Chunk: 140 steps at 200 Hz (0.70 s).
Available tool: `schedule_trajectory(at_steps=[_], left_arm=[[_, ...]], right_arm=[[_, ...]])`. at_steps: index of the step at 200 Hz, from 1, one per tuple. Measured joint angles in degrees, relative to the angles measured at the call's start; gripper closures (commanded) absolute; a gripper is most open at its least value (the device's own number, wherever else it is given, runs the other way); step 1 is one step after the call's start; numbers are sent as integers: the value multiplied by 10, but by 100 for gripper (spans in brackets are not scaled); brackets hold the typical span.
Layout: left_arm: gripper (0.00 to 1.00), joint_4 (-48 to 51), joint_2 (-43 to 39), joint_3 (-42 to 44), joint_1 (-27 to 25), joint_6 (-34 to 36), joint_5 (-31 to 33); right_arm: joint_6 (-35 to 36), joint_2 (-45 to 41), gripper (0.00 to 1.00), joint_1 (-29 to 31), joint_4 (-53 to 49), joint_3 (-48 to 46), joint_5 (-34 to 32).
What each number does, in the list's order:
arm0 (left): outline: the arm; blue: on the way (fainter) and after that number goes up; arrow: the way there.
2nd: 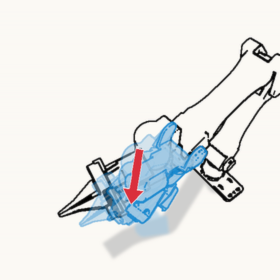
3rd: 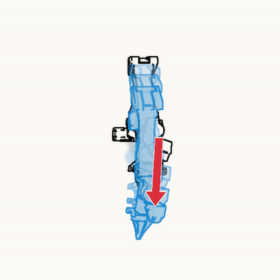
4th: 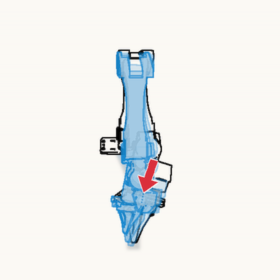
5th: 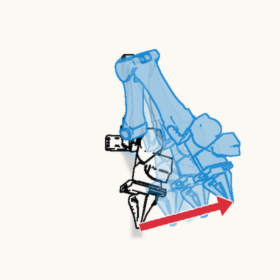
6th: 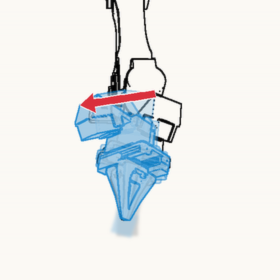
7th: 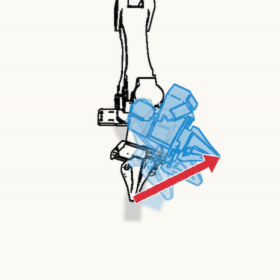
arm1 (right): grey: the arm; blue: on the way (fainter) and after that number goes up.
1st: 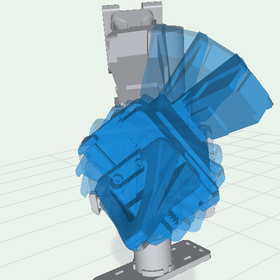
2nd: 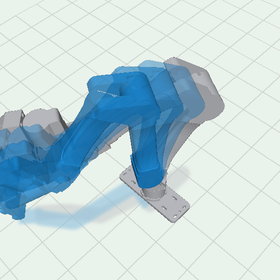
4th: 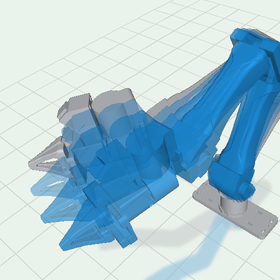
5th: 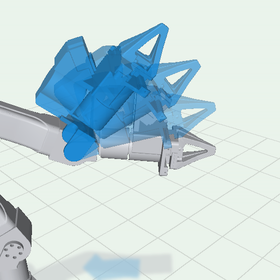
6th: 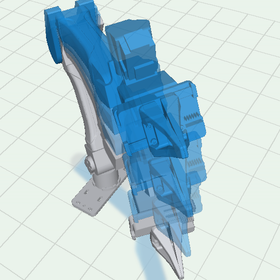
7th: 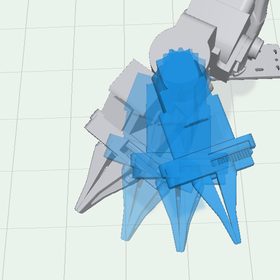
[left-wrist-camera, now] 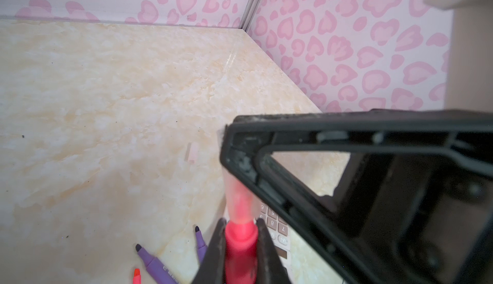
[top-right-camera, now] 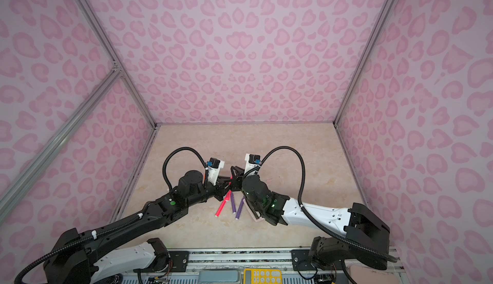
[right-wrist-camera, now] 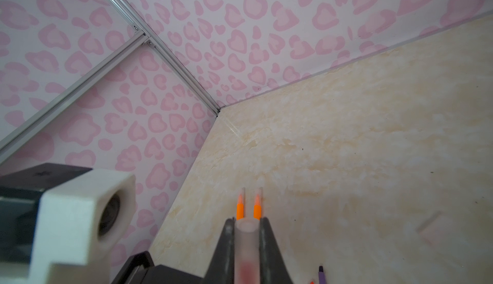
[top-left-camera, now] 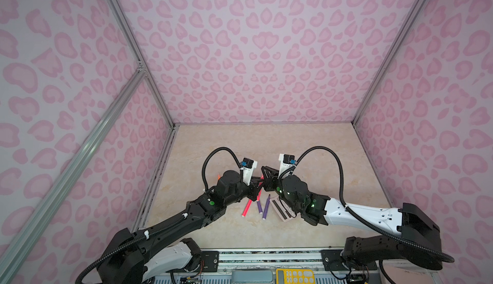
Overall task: Insert the pens into the pen caps
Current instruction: 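Push the cap down onto the highlighter tip with the right gripper while the left holds, then open the right gripper to release the cap on the highlighter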
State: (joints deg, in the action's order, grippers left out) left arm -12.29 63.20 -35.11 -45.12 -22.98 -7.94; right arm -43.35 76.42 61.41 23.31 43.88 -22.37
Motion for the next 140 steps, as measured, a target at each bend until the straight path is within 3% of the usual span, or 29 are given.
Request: schedule_trajectory(at_steps=[95,110,119,140], left_arm=[[97,1,-10,9,0,-9,-11],[97,-4,-12,9,0,-9,-14],[97,-8,-12,9,0,-9,-17],[97,-17,-13,9,1,-9,-7]], right_arm=[[4,-2,100,17,94,-51,-11],[5,-7,83,17,94,-52,-11],[8,-12,66,17,94,-52,-11],[12,-22,51,20,92,-52,0]])
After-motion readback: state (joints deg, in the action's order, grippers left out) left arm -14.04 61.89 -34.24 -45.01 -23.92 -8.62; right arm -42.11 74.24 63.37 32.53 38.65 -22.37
